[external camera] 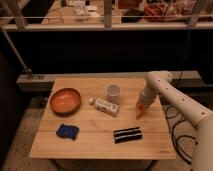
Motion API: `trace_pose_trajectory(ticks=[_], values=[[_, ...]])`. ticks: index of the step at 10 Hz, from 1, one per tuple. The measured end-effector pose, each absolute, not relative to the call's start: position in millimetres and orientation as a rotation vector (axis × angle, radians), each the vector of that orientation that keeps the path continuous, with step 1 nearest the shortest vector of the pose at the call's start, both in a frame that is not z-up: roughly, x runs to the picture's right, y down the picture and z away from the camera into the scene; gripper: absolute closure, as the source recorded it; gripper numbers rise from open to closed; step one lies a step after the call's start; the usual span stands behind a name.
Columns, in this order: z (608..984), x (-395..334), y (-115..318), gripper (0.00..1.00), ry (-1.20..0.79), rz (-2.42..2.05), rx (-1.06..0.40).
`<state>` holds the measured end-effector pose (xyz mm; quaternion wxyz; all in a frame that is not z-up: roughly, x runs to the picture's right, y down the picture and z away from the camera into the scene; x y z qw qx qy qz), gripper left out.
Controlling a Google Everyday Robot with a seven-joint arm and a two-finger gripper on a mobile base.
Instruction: Place the pepper in the ceramic bowl
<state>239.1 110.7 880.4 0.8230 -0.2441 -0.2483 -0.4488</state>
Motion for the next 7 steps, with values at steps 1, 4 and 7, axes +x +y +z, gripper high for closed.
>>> trace_pose_trajectory(ticks=[1, 4, 7], values=[[873.2, 236.0, 103.2, 1.0, -0.526, -0.964, -0.512], [863.6, 218.9, 94.2, 1.0, -0.531, -0.99, -0.485], [853.0, 196.2, 82.3, 1.0, -0.543, -1.026, -0.464]])
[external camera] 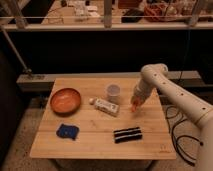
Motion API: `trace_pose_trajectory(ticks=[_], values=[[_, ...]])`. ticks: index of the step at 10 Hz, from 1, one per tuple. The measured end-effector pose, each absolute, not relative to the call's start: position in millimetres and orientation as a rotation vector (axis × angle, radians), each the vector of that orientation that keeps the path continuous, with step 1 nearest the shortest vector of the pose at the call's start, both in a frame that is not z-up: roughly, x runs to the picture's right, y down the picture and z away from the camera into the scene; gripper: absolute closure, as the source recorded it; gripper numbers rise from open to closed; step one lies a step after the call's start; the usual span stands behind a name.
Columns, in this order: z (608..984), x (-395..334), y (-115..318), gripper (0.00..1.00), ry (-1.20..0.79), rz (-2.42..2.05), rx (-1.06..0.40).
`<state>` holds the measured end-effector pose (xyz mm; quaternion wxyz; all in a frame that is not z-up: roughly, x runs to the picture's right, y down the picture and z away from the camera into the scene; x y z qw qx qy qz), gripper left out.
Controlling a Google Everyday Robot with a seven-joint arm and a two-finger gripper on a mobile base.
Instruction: Place the pepper in the ceramic bowl
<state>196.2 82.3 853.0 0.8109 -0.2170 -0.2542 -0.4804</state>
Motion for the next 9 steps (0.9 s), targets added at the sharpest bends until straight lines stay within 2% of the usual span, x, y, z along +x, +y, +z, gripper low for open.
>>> trace_pose_trajectory(ticks=[9], values=[[835.1, 112.4, 51.3, 1.0, -0.591, -1.151, -0.382]])
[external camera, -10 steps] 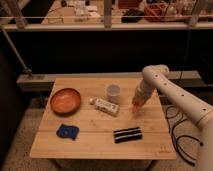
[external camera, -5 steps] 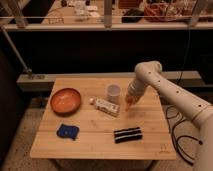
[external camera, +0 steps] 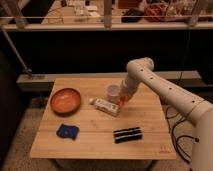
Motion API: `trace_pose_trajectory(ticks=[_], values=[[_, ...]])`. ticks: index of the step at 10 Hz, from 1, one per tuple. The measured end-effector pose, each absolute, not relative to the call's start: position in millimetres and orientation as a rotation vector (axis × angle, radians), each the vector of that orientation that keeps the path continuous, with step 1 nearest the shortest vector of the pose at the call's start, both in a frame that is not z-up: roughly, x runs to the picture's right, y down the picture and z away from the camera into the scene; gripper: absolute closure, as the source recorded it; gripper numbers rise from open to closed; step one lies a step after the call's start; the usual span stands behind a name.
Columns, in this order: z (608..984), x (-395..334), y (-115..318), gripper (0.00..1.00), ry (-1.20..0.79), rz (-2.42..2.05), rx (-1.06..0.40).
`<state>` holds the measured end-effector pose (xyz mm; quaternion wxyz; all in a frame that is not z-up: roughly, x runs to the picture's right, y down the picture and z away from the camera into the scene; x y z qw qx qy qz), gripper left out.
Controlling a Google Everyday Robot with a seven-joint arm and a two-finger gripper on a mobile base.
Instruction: Place the pepper in the ceramic bowl
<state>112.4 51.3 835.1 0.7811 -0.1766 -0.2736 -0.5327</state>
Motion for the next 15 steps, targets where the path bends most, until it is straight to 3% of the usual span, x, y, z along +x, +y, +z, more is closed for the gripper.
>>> trace_pose_trajectory(ticks=[15], values=[[818.7, -51.9, 17.7, 1.0, -0.667, -1.41, -0.273]])
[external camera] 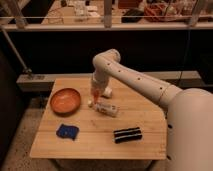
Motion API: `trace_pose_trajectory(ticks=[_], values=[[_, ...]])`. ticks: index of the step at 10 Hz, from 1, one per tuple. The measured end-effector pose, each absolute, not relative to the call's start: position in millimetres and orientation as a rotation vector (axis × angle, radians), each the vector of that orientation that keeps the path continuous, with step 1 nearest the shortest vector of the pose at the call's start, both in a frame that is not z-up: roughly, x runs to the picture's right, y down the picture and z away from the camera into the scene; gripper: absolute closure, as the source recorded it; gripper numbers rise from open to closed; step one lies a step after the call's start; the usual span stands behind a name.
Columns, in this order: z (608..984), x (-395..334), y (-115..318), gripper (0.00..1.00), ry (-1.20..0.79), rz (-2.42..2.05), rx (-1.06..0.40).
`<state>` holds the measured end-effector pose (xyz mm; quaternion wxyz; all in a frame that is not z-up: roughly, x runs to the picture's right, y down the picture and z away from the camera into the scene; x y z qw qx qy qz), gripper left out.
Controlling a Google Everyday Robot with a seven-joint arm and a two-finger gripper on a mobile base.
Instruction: Place the pepper in the ceramic bowl
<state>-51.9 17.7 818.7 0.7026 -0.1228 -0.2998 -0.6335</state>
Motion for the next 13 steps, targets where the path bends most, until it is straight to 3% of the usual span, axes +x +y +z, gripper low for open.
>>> trace_pose_trajectory(ticks=[7, 13], values=[[824.8, -127.9, 17.1, 1.0, -0.714, -1.488, -0.269], [837.6, -152.2, 21.6, 1.0, -0.747, -1.517, -0.272]])
